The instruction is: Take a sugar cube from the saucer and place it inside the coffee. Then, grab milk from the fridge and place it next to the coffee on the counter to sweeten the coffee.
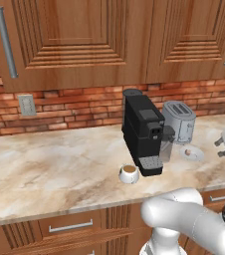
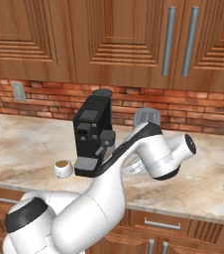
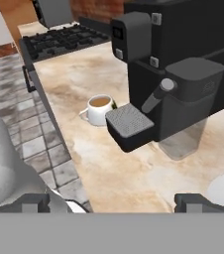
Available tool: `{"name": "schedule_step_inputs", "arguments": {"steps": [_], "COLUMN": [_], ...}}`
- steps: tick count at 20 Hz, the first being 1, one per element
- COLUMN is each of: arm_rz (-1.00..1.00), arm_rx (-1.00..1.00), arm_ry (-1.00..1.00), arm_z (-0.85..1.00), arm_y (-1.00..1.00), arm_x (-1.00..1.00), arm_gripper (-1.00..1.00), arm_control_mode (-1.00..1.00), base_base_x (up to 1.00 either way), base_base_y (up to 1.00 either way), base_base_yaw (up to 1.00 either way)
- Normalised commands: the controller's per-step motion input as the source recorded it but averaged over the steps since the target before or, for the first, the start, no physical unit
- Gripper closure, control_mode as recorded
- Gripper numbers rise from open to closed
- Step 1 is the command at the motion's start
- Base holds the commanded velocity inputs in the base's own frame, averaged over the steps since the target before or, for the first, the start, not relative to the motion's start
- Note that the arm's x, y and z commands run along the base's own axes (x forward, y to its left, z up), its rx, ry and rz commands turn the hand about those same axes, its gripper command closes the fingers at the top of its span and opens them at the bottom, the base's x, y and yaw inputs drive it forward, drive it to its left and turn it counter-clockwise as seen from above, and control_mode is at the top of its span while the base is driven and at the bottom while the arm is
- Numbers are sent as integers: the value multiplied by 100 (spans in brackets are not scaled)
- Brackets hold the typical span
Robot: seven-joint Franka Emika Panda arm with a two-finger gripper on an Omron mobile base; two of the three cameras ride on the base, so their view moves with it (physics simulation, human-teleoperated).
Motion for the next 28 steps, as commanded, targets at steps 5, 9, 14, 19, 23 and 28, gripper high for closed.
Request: {"name": "schedule_step_inputs", "arguments": {"steps": [5, 9, 14, 19, 23, 28], "arm_rz": [2, 4, 4, 3, 2, 3], "arm_rx": [0, 0, 0, 1, 0, 0], "arm_ry": [0, 0, 0, 0, 0, 0], "arm_z": [-16, -23, -23, -27, -34, -23], "arm_y": [0, 0, 0, 0, 0, 0], "arm_x": [15, 31, 36, 35, 26, 28], "arm_gripper": [-100, -100, -100, -100, -100, -100], "arm_control_mode": [-100, -100, -100, -100, -100, -100], "base_base_x": [0, 0, 0, 0, 0, 0], "base_base_y": [0, 0, 0, 0, 0, 0], "base_base_yaw": [0, 0, 0, 0, 0, 0]}}
